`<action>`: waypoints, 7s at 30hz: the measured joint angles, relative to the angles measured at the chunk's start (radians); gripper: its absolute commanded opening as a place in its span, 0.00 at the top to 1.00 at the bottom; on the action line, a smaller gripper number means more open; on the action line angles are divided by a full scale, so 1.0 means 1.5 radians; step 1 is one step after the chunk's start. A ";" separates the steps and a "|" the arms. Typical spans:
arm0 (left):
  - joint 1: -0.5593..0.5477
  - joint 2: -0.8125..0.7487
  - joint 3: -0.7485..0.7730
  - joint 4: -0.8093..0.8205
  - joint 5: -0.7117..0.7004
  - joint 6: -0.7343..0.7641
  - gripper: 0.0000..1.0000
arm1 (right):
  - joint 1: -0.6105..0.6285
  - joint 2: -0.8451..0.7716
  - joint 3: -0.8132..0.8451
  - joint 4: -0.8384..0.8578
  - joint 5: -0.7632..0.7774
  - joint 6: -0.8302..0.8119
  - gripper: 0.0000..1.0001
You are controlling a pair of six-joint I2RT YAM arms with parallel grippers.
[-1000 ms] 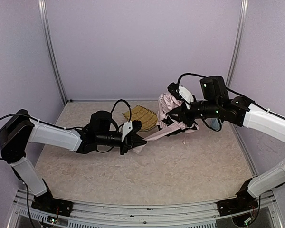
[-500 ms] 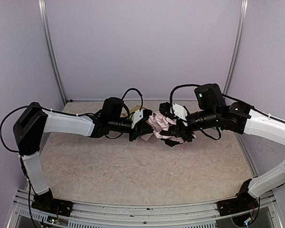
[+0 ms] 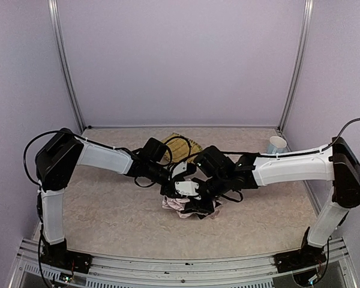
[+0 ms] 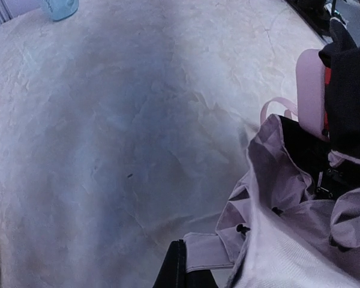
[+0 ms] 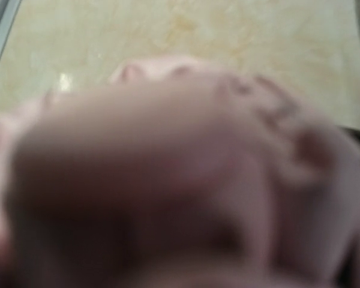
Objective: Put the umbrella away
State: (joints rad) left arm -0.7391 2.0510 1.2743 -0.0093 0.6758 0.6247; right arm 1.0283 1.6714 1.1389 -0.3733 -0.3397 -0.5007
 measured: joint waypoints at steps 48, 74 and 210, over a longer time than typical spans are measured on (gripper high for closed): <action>-0.104 -0.659 -0.803 0.568 -0.322 -0.391 0.42 | 0.013 0.250 0.167 -0.119 -0.044 0.061 1.00; -0.060 -0.177 -0.618 0.835 -0.098 -0.422 0.53 | 0.016 0.240 0.163 -0.096 -0.013 0.085 1.00; -0.292 -0.147 -0.330 0.214 -0.514 0.125 1.00 | -0.235 -0.270 -0.208 0.246 0.077 0.338 0.28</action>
State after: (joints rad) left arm -1.1774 1.8309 0.7792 0.3111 -0.0956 0.8120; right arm 0.6750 1.2663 0.8265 -0.0040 -0.2245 0.0071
